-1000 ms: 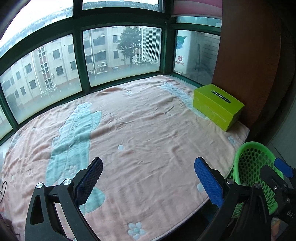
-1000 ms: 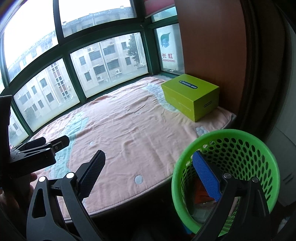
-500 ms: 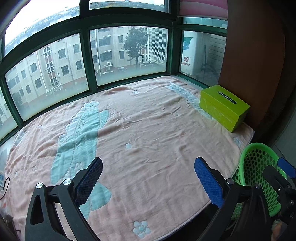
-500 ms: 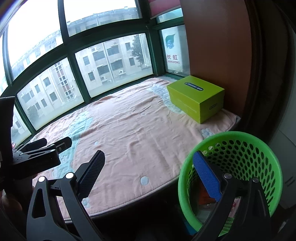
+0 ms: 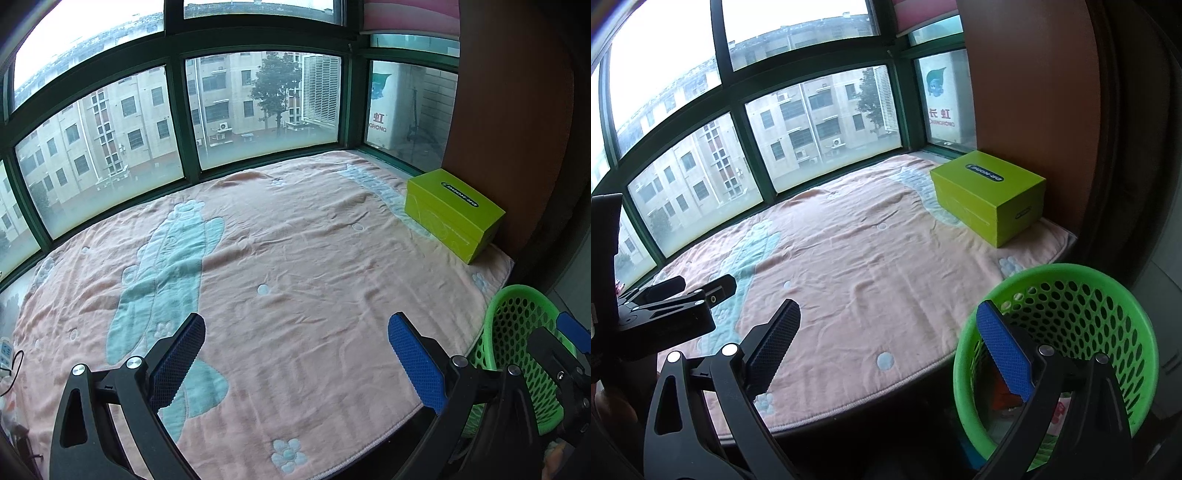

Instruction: Collect trash

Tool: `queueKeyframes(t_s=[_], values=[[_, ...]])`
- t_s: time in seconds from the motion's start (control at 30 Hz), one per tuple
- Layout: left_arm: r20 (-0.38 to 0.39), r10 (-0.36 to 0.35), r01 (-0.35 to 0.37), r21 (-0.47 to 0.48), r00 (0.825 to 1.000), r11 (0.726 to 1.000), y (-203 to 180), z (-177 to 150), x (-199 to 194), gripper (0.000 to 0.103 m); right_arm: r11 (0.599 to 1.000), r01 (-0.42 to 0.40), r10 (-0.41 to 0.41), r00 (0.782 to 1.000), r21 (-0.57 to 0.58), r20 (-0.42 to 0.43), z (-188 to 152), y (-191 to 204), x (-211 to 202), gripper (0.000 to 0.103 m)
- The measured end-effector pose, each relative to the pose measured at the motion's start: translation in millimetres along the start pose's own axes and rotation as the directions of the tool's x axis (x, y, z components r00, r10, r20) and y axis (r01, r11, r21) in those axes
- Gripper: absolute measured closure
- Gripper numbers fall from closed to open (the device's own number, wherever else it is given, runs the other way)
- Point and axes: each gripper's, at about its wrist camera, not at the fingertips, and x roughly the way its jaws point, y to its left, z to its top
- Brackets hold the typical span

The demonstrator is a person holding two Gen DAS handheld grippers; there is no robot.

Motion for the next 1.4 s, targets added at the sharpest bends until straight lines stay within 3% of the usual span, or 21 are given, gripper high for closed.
queueKeyframes(t_s=[1.4], values=[[-0.009,0.012,-0.012,-0.007,1.000,1.000,3.1,-2.9,2.1,0.007,1.000,-0.005,0.005,1.000,0.001,-0.006,-1.1,2.4,3.2,0.008]])
